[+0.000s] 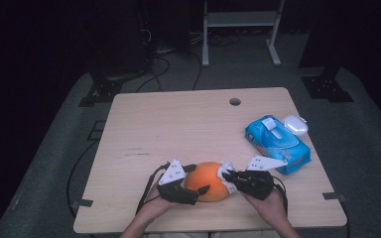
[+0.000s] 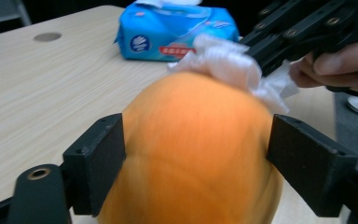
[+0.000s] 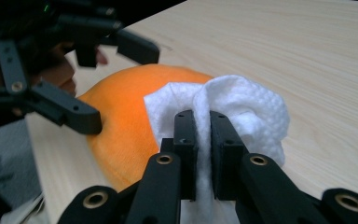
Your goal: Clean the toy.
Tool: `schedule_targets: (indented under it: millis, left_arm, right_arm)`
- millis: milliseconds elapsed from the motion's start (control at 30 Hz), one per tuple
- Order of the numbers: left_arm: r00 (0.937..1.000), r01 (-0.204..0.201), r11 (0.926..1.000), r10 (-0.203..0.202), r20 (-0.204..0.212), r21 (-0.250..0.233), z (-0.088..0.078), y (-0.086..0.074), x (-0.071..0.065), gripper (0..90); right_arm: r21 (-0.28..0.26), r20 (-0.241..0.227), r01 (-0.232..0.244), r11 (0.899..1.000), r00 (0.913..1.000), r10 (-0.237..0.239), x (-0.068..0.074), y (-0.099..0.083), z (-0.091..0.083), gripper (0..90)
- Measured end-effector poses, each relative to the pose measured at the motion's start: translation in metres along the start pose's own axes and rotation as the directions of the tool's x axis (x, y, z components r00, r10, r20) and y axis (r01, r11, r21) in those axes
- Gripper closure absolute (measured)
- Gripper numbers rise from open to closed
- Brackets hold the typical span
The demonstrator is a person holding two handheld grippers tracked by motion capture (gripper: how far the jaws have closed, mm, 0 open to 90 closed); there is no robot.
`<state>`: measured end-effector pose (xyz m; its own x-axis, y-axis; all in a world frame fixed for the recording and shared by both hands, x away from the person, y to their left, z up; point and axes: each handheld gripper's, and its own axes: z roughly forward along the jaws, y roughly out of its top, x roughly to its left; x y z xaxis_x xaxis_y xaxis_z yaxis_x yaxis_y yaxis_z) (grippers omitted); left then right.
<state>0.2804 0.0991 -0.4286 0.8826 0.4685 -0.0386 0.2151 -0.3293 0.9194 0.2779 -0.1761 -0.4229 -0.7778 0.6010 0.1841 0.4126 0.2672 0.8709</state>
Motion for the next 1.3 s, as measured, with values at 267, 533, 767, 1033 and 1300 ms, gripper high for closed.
schedule_targets:
  millis: [267,533,767,1033,1300]
  left_arm:
    - [0.9958,0.091,0.9955,-0.091,-0.002,0.024,0.015,-0.008,0.008,16.2]
    - [0.9704,-0.155,0.9861,0.14,-0.197,-0.061,0.02,0.001,-0.013,45.8]
    - [0.9965,-0.025,0.9979,0.02,-0.081,-0.06,0.007,0.006,0.001,21.4]
    - [0.9953,0.015,0.9999,-0.015,-0.096,0.003,0.001,-0.011,0.016,34.5]
    - [0.9937,0.059,0.9981,-0.061,-0.094,-0.014,-0.006,-0.019,0.024,34.5]
  right_arm:
    - [0.017,-0.063,-0.003,1.0,0.998,0.004,-0.004,0.001,0.002,81.5]
    - [-0.047,0.005,-0.082,0.995,0.9966,0.083,-0.015,0.002,0.0,81.4]
    - [-0.026,-0.021,-0.057,0.998,0.9982,0.056,-0.005,0.0,0.014,81.5]
    - [-0.011,0.027,-0.029,1.0,0.9992,0.03,-0.002,-0.004,0.012,81.5]
    - [-0.013,0.044,-0.048,0.999,0.9978,0.048,-0.002,-0.009,0.014,81.4]
